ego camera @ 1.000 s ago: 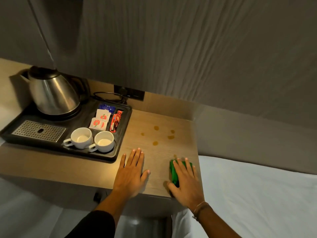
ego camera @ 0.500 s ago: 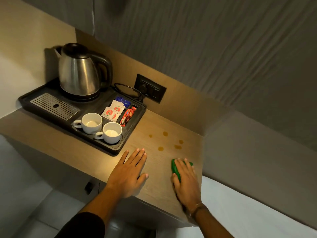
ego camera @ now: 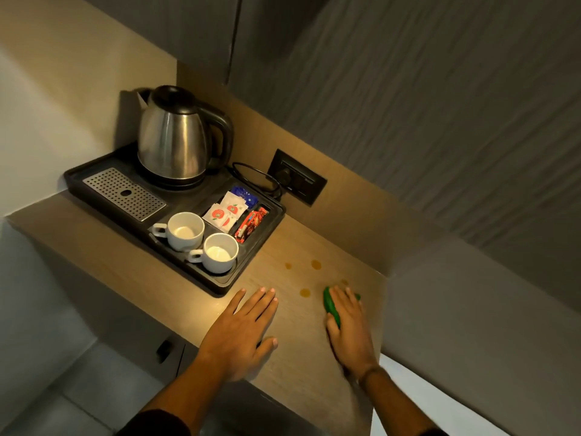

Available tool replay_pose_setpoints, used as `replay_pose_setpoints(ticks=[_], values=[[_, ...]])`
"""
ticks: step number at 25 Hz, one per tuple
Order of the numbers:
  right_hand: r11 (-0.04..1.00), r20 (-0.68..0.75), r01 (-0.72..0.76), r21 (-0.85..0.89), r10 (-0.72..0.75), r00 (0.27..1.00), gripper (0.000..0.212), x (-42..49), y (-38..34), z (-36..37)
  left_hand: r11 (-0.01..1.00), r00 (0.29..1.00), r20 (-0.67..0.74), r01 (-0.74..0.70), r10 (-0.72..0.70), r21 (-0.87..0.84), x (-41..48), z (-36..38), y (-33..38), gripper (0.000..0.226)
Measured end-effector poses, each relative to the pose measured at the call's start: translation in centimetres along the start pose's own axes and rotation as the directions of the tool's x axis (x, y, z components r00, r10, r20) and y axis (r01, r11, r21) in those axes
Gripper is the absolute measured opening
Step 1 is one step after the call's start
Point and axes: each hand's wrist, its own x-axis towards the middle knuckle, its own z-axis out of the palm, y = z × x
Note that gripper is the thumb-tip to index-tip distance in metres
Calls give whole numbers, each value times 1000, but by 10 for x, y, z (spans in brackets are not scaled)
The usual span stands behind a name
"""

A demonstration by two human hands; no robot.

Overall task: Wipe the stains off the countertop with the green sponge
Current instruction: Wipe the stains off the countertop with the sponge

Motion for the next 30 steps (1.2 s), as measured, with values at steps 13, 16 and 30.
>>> replay_pose_setpoints(ticks=[13,16,30], values=[[988,50,156,1,-156,987,59,4,7,1,1000,1000,26,12,-12,3,0,-5,2,76],[992,16,120,38,-121,993,58,-9,34,-11,1000,1000,24,11,-11,14,0,-6,3,76],[997,-8,63,54,-63,998,57,61,10,-5,1000,998,63,14,-15,13,-1,-11,7,75]])
